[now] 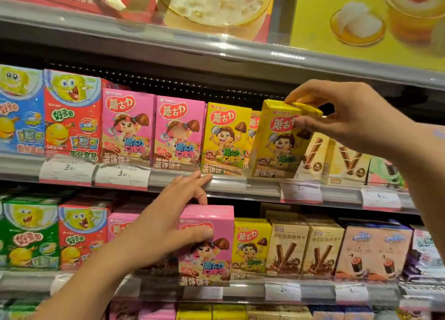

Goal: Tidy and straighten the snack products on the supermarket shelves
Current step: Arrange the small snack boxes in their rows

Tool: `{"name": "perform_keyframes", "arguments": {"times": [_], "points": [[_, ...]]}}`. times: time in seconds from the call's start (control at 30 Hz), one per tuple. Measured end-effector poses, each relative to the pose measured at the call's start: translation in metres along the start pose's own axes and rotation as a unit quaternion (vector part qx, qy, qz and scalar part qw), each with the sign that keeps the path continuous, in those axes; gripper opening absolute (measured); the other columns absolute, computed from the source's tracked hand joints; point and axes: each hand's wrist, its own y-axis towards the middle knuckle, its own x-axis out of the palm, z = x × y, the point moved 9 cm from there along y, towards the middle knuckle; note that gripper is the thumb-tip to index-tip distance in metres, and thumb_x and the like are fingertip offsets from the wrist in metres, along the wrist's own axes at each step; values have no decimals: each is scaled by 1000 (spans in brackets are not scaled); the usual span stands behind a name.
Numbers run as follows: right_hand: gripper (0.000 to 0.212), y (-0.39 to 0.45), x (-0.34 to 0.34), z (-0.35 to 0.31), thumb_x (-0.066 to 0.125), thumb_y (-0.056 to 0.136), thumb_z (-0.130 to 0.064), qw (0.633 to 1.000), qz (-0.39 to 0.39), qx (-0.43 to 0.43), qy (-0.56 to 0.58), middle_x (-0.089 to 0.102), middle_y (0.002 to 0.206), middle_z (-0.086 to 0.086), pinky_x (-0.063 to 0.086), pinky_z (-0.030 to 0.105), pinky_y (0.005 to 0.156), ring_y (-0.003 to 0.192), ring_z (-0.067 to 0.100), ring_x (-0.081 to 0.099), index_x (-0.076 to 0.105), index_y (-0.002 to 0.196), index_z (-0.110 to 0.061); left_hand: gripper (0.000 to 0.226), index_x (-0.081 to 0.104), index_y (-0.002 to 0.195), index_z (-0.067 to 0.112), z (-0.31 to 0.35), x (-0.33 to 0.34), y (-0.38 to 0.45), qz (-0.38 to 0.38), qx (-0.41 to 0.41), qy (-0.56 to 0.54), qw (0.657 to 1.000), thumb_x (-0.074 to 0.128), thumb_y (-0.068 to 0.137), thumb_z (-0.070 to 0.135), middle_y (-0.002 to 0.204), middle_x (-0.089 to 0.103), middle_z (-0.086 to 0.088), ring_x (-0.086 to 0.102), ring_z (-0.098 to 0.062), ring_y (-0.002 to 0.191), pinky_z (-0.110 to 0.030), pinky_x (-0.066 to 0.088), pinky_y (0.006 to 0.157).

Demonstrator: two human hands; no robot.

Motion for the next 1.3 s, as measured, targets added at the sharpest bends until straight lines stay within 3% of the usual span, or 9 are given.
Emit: {"name": "perform_keyframes", "arguments": {"times": [0.3, 0.47, 0.6, 0.7, 0.77, 0.93, 1.1, 1.23, 1.3], "points": [[35, 21, 5, 6, 66, 91, -42, 999, -1, 29, -28, 68, 114, -7, 58, 43, 81, 103, 19, 64, 60, 125, -35, 44, 50, 107, 33, 5, 0, 1, 19, 18, 9, 1000, 61, 84, 69, 159, 22, 36, 5, 9, 151, -13, 1, 121], [35, 31, 10, 9, 67, 93, -39, 999, 6, 29, -43, 69, 116, -4, 52, 35, 77, 104, 19, 63, 60, 126, -33, 44, 49, 107, 35, 5, 0, 1, 19, 19, 12, 1000, 60, 84, 71, 159, 22, 36, 4, 9, 151, -10, 0, 120], [33, 35, 18, 10, 68, 93, -37, 998, 2, 27, -63, 67, 117, -5, 47, 26, 73, 104, 16, 61, 60, 125, -32, 43, 49, 107, 34, 6, -1, 0, 19, 18, 10, 1000, 61, 84, 69, 160, 24, 33, 5, 8, 151, -14, 1, 121], [32, 36, 21, 9, 69, 93, -35, 998, -4, 26, -55, 66, 114, -5, 54, 33, 78, 103, 17, 61, 61, 123, -31, 43, 49, 107, 37, 6, -1, -1, 15, 12, 7, 1000, 60, 84, 70, 160, 21, 36, 3, 10, 151, -13, 0, 121], [30, 37, 21, 10, 69, 92, -34, 998, -9, 22, -53, 67, 112, -6, 54, 35, 80, 102, 16, 61, 63, 122, -30, 42, 48, 107, 37, 6, 0, -1, 15, 13, 6, 1000, 60, 84, 70, 160, 21, 35, 3, 8, 151, -21, 2, 124], [29, 41, 26, 15, 71, 91, -33, 996, -22, 17, -79, 61, 105, -11, 36, 18, 68, 98, 14, 54, 66, 119, -27, 41, 48, 107, 37, 7, 0, 0, 16, 7, 1, 1000, 59, 85, 70, 160, 22, 34, 3, 9, 151, -29, 5, 123], [31, 42, 31, 19, 70, 91, -37, 997, -22, 22, -71, 70, 115, -6, 40, 25, 71, 104, 13, 58, 68, 120, -25, 42, 48, 107, 37, 6, 0, 0, 14, 4, -5, 1000, 60, 85, 70, 161, 22, 33, 2, 8, 151, -31, 5, 124], [42, 37, 35, 18, 65, 94, -42, 992, -26, 34, -114, 62, 129, -5, 42, 36, 89, 118, 17, 51, 61, 134, -28, 41, 48, 107, 36, 5, 1, 0, 13, 1, -2, 1000, 61, 86, 68, 162, 23, 30, 4, 7, 152, -37, 7, 126], [42, 25, 31, 7, 64, 94, -40, 992, 29, 16, -120, 61, 136, -3, 44, 43, 100, 127, 21, 50, 61, 134, -28, 39, 48, 107, 36, 5, 1, 1, 15, -2, -5, 1000, 62, 86, 66, 162, 24, 28, 5, 7, 152, -40, 8, 127]]}}
